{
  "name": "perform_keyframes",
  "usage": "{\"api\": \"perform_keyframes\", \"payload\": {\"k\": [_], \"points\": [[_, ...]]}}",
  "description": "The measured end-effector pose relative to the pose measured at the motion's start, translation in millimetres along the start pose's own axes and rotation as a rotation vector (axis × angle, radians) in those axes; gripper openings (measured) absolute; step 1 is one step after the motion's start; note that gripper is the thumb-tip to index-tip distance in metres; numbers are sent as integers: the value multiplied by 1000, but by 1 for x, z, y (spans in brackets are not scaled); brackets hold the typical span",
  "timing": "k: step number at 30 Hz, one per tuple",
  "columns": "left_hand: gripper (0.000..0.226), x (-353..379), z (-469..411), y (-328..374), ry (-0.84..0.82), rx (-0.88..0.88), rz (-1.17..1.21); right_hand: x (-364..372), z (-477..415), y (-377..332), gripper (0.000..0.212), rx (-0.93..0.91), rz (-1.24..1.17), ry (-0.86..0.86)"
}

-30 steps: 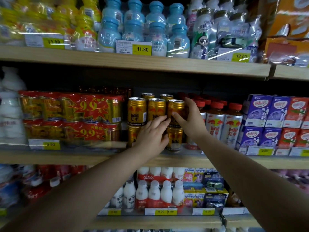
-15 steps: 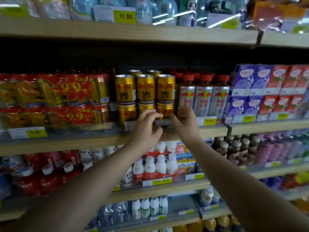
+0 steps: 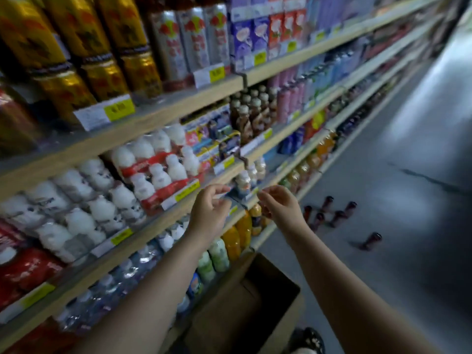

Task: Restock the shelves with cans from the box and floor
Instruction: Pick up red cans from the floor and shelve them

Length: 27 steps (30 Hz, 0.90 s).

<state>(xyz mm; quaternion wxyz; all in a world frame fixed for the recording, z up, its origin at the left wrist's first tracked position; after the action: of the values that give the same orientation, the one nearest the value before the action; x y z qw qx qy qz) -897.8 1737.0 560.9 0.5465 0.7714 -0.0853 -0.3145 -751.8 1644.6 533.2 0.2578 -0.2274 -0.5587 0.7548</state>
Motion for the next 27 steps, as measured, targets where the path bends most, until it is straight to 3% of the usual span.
{"api": "perform_keyframes", "payload": {"k": [11,27], "points": [[15,166,25,-6,-344,-93,78,-154,42,95,11,263,-34,274],[21,426,-34,2,-310,-255,77,-412,-71,133,9,411,-11,294]]}}
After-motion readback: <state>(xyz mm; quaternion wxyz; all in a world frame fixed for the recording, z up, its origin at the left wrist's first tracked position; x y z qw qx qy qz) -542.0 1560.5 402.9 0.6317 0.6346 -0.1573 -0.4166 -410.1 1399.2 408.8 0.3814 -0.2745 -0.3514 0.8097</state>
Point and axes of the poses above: each hand's wrist, its own z-axis away from the middle knuckle, its own x-axis out of the palm, y = z × x, the point moved 6 cm from there along -z, towards the middle knuckle, and after that the axes turned 12 degrees about x, right-handed, at the moved point
